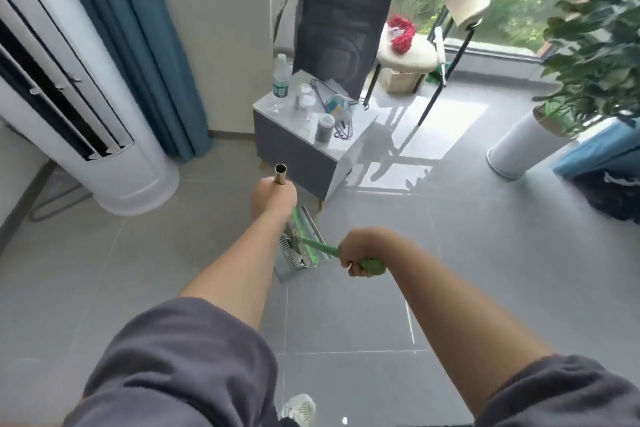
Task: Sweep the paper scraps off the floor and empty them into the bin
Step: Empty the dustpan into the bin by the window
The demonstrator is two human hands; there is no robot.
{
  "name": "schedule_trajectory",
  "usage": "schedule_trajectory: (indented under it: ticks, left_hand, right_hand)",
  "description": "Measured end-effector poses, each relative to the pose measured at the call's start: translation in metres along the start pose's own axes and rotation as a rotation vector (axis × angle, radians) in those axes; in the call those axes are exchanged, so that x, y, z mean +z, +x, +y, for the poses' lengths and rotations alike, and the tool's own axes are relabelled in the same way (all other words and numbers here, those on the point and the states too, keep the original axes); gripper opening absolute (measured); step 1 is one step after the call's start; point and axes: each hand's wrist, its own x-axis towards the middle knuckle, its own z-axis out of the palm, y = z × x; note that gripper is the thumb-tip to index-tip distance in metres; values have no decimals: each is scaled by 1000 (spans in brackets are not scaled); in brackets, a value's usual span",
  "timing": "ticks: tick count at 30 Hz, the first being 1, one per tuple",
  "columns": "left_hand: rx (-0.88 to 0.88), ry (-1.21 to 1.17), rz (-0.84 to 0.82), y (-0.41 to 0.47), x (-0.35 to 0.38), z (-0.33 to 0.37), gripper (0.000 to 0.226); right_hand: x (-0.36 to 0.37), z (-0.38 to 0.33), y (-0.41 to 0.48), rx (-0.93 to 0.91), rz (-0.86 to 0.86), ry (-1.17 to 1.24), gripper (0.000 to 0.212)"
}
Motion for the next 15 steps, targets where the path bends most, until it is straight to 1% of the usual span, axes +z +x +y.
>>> schedule_trajectory:
  ticks: [1,3,4,7,9,11,13,14,15]
  left_hand:
    - [34,25,-18,-13,23,18,23]
    - [84,85,-40,-29,56,47,17]
    - [121,121,-59,-37,78,64,19]
    - [216,217,-97,-61,148,114,31]
    - [282,258,-130,-73,189,138,31]
    - [362,294,-177,-87,240,162,24]
    - [427,332,-211,-102,297,186,22]
    - [444,355,-229,-112,334,205,22]
    - [451,367,-234,-116,348,213,21]
  right_hand:
    - [-16,24,-4,-23,18,5,10]
    - [-42,54,-12,-63,40,-39,18]
    - [-60,72,-14,-59,52,-20,21]
    - [-117,128,-18,-32,71,-56,15]
    - [-147,164,-17,-21,111,-76,18]
    - [-179,206,-18,-8,121,-29,22]
    - [-213,252,-14,10,122,45,20]
    - [-236,282,-10,23,122,78,20]
    - [-243,294,-10,22,115,93,23]
